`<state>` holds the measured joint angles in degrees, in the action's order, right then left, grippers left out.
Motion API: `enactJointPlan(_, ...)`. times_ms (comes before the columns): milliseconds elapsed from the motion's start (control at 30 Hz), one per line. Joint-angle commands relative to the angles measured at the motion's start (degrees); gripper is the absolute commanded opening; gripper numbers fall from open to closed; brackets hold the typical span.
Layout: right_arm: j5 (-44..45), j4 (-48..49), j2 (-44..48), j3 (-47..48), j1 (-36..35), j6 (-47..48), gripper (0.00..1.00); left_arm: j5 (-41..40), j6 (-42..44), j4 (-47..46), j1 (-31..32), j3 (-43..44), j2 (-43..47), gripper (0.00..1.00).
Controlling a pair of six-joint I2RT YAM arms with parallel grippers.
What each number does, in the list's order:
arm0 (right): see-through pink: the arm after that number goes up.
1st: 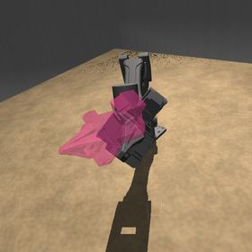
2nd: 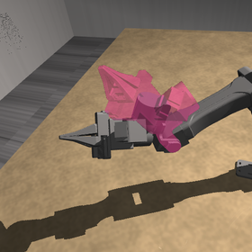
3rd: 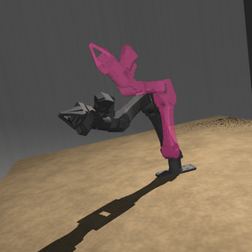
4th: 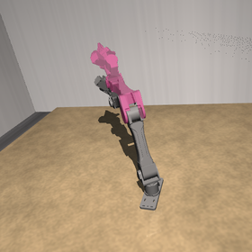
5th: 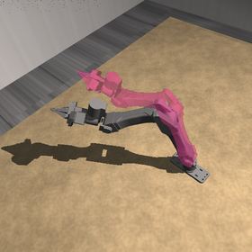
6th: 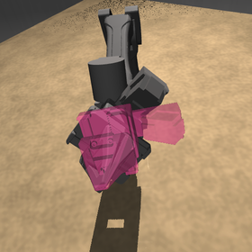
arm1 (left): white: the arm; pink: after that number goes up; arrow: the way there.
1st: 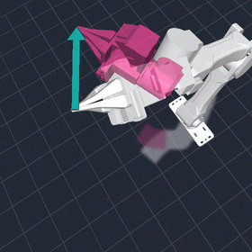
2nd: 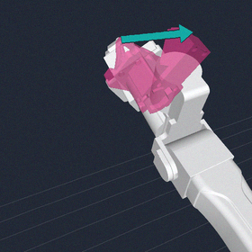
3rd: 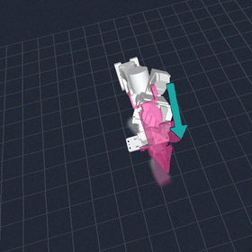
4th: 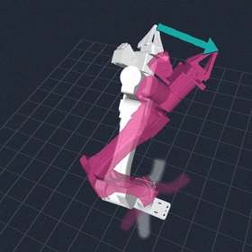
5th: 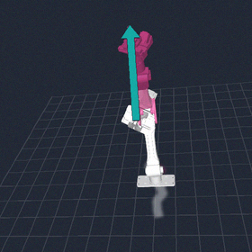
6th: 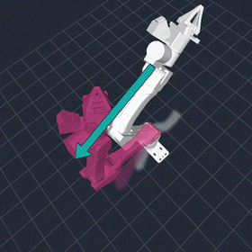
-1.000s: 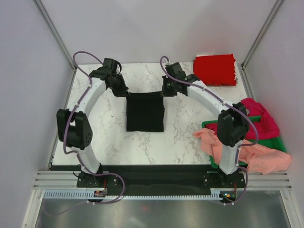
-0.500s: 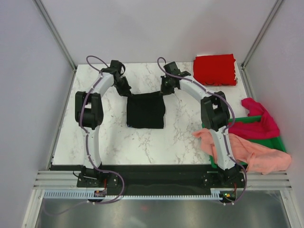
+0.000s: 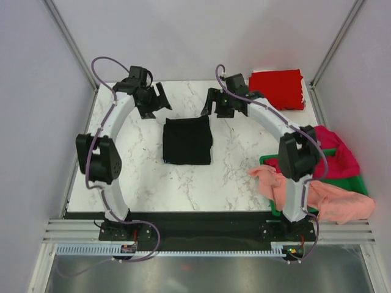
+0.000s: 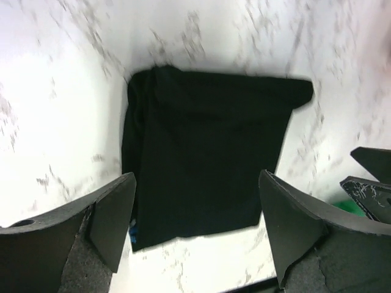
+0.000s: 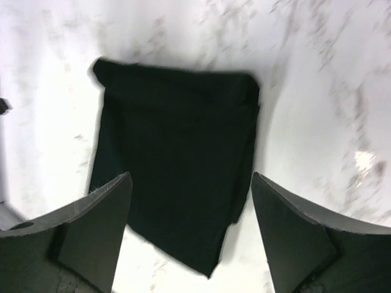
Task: Fold and stack the t-shirts
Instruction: Fold the tshirt
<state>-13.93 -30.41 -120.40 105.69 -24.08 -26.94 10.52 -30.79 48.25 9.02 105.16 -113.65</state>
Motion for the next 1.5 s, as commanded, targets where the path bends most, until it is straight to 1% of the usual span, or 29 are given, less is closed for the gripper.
enactJointPlan(0, -7.24, 10.70, 13.33, -14.07, -1.93, -6.62, 0.86, -1.03, -0.84, 0.18, 5.55, -8.29, 10.54, 0.88)
enactJointPlan(33, -8.47, 12.81, 16.22, -20.28, -2.38, -8.11, 0.84, -0.51, -1.73, -1.47, 6.62, -10.57, 13.25, 0.87)
enactJointPlan(67, -10.74, 17.01, 17.29, -23.13, -2.99, -9.70, 0.83, 0.97, -2.60, -3.06, 7.76, -15.03, 14.23, 0.86)
enactJointPlan(100, -12.50, 19.66, 17.91, -25.77, -3.86, -13.45, 0.82, 1.51, -4.44, -4.81, 8.82, -17.34, 15.37, 0.85)
enactJointPlan(133, -14.00, 25.00, 18.44, -30.84, -4.22, -15.40, 0.79, 2.04, -5.42, -8.40, 10.74, -19.45, 16.17, 0.85)
enactJointPlan(167, -16.89, 27.84, 18.36, -33.24, -4.49, -17.69, 0.77, 3.52, -6.38, -9.83, 11.37, -23.47, 17.13, 0.84)
enactJointPlan(233, -18.40, 32.32, 17.40, -38.94, -5.19, -21.74, 0.75, 4.68, -8.85, -12.64, 12.34, -27.36, 17.49, 0.83)
enactJointPlan(267, -18.84, 36.09, 16.78, -40.72, -5.28, -22.62, 0.75, 5.55, -9.38, -15.00, 12.43, -31.12, 17.41, 0.81)
enactJointPlan(333, -19.29, 39.27, 14.16, -44.67, -5.98, -24.21, 0.73, 5.04, -9.91, -16.95, 12.61, -34.75, 16.97, 0.80)
enactJointPlan(367, -18.85, 39.99, 13.18, -45.91, -6.42, -24.30, 0.73, 3.81, -9.82, -18.27, 12.52, -38.16, 16.79, 0.80)
enactJointPlan(400, -17.98, 40.08, 12.13, -46.97, -7.29, -24.13, 0.72, 2.67, -9.12, -18.97, 12.52, -39.76, 16.09, 0.80)
enactJointPlan(467, -14.55, 38.86, 8.96, -48.99, -8.18, -22.64, 0.70, -0.05, -7.89, -19.68, 12.08, -43.27, 14.77, 0.79)
enactJointPlan(567, -10.25, 38.24, 7.37, -51.80, -10.37, -23.06, 0.68, -3.91, -5.08, -20.04, 11.38, -45.39, 11.87, 0.78)
enactJointPlan(667, -6.91, 37.45, 8.69, -53.74, -13.53, -24.56, 0.68, -5.78, -2.35, -19.16, 9.80, -45.75, 10.99, 0.77)
enactJointPlan(733, -4.89, 35.44, 10.70, -54.53, -16.17, -25.53, 0.68, -6.74, -0.77, -18.11, 8.83, -45.84, 12.91, 0.77)
enactJointPlan(800, -1.72, 33.15, 12.46, -54.27, -19.41, -26.41, 0.68, -10.34, 1.24, -16.18, 8.83, -44.70, 14.85, 0.77)
enactJointPlan(833, -0.84, 30.79, 14.56, -53.49, -20.56, -26.50, 0.68, -12.52, 1.86, -13.65, 8.91, -44.00, 15.73, 0.77)
enactJointPlan(900, 1.62, 27.79, 16.85, -52.17, -23.72, -25.98, 0.69, -16.84, 4.40, -11.26, 8.91, -41.10, 18.63, 0.78)
enactJointPlan(1000, 4.95, 21.29, 21.60, -48.39, -24.70, -24.04, 0.75, -24.74, 7.74, -3.97, 8.83, -34.87, 21.70, 0.82)
enactJointPlan(1033, 6.36, 19.88, 24.05, -46.47, -24.70, -22.38, 0.80, -26.33, 8.45, -2.39, 8.91, -33.29, 22.23, 0.83)
enactJointPlan(1067, 7.33, 16.82, 25.20, -45.41, -24.44, -21.32, 0.82, -28.26, 9.16, 0.41, 8.83, -30.14, 22.85, 0.86)
enactJointPlan(1100, 8.65, 15.49, 26.34, -44.35, -23.40, -20.27, 0.83, -28.71, 10.21, 1.57, 8.83, -28.80, 24.33, 0.87)
enactJointPlan(1167, 8.40, 13.99, 29.51, -43.11, -21.55, -18.42, 0.86, -28.54, 10.74, 3.51, 8.91, -26.08, 25.83, 0.90)
enactJointPlan(1233, 7.87, 14.24, 32.32, -44.24, -17.42, -17.80, 0.89, -27.23, 10.83, 5.53, 8.91, -25.63, 29.17, 0.91)
enactJointPlan(1267, 7.43, 14.42, 32.85, -44.69, -16.10, -16.93, 0.90, -26.09, 10.92, 5.89, 8.83, -26.15, 30.57, 0.91)
enactJointPlan(1367, 4.10, 15.82, 32.25, -45.92, -9.00, -15.17, 0.90, -23.89, 10.83, 7.03, 8.91, -29.13, 36.46, 0.92)
enactJointPlan(1400, 3.57, 16.17, 31.81, -46.01, -7.84, -14.55, 0.90, -23.36, 10.92, 7.47, 8.91, -30.18, 37.96, 0.92)
enactJointPlan(1433, 2.95, 16.44, 30.50, -45.66, -6.87, -14.28, 0.90, -22.92, 11.01, 7.39, 8.91, -31.33, 41.54, 0.91)
enactJointPlan(1467, 2.16, 16.70, 29.70, -45.40, -5.12, -13.67, 0.90, -22.31, 11.01, 7.39, 8.91, -33.77, 43.14, 0.91)
